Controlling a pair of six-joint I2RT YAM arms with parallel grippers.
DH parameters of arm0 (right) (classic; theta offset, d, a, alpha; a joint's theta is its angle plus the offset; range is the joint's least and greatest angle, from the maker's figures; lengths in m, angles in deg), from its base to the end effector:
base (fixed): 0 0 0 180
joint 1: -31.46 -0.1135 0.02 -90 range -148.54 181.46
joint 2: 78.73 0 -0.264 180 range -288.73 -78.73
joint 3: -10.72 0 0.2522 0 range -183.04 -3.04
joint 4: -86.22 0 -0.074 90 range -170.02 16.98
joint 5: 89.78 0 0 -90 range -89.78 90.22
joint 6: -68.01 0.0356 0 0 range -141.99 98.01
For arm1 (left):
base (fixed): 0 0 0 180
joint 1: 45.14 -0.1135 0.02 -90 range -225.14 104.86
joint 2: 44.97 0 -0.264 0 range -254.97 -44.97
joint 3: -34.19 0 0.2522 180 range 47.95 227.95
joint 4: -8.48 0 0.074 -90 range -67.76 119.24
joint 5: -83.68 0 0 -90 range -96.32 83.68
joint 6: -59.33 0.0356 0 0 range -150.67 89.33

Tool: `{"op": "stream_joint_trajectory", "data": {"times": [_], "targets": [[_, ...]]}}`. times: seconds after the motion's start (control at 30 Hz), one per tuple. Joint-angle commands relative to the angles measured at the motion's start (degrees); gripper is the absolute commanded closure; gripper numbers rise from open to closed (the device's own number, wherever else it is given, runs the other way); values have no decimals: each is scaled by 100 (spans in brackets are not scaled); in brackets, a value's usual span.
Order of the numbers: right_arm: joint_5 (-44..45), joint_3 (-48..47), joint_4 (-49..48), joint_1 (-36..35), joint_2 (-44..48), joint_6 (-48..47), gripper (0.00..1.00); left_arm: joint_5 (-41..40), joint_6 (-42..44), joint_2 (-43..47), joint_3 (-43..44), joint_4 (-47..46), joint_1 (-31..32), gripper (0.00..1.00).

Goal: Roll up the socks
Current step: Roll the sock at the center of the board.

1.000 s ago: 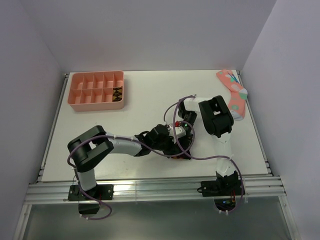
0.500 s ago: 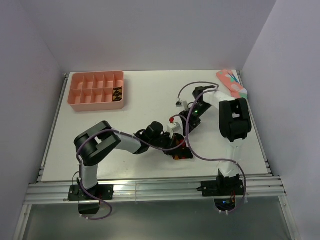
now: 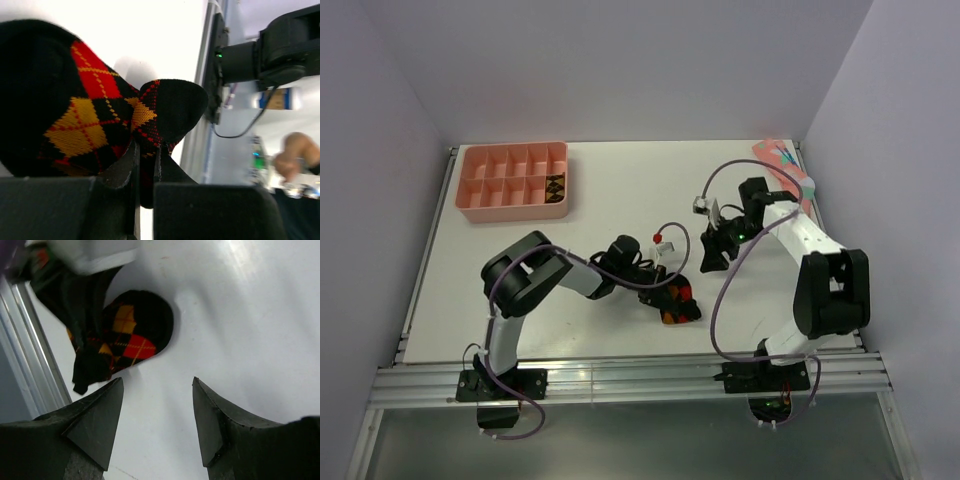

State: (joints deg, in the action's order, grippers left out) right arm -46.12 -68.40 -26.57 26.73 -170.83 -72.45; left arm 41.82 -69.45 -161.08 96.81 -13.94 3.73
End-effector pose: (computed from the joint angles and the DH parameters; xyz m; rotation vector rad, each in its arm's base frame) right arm 0.2891 0.0498 0.2235 -1.2528 2.1965 0.9123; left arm 0.2234 -0.2961 0.0974 0.8077 2.3183 -1.6983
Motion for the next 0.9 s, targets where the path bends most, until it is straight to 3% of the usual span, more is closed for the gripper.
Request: {"op": "stream_joint_trajectory", "data": {"times": [0.0, 0.27, 0.57, 0.87], "targets": [[-375, 471, 34, -37, 647, -1123, 33, 98, -331, -667, -351, 1912, 1, 99], [-85, 1445, -167, -677, 1509, -1660, 30, 416, -753, -737, -35, 2686, -78, 100], [661, 2519, -1126, -2039, 2968, -949, 29, 301, -806, -948, 571, 3530, -202, 100], [1180, 2950, -1600, -3041, 3163, -413, 32, 266, -868, -1097, 835, 3601, -245, 100]]}}
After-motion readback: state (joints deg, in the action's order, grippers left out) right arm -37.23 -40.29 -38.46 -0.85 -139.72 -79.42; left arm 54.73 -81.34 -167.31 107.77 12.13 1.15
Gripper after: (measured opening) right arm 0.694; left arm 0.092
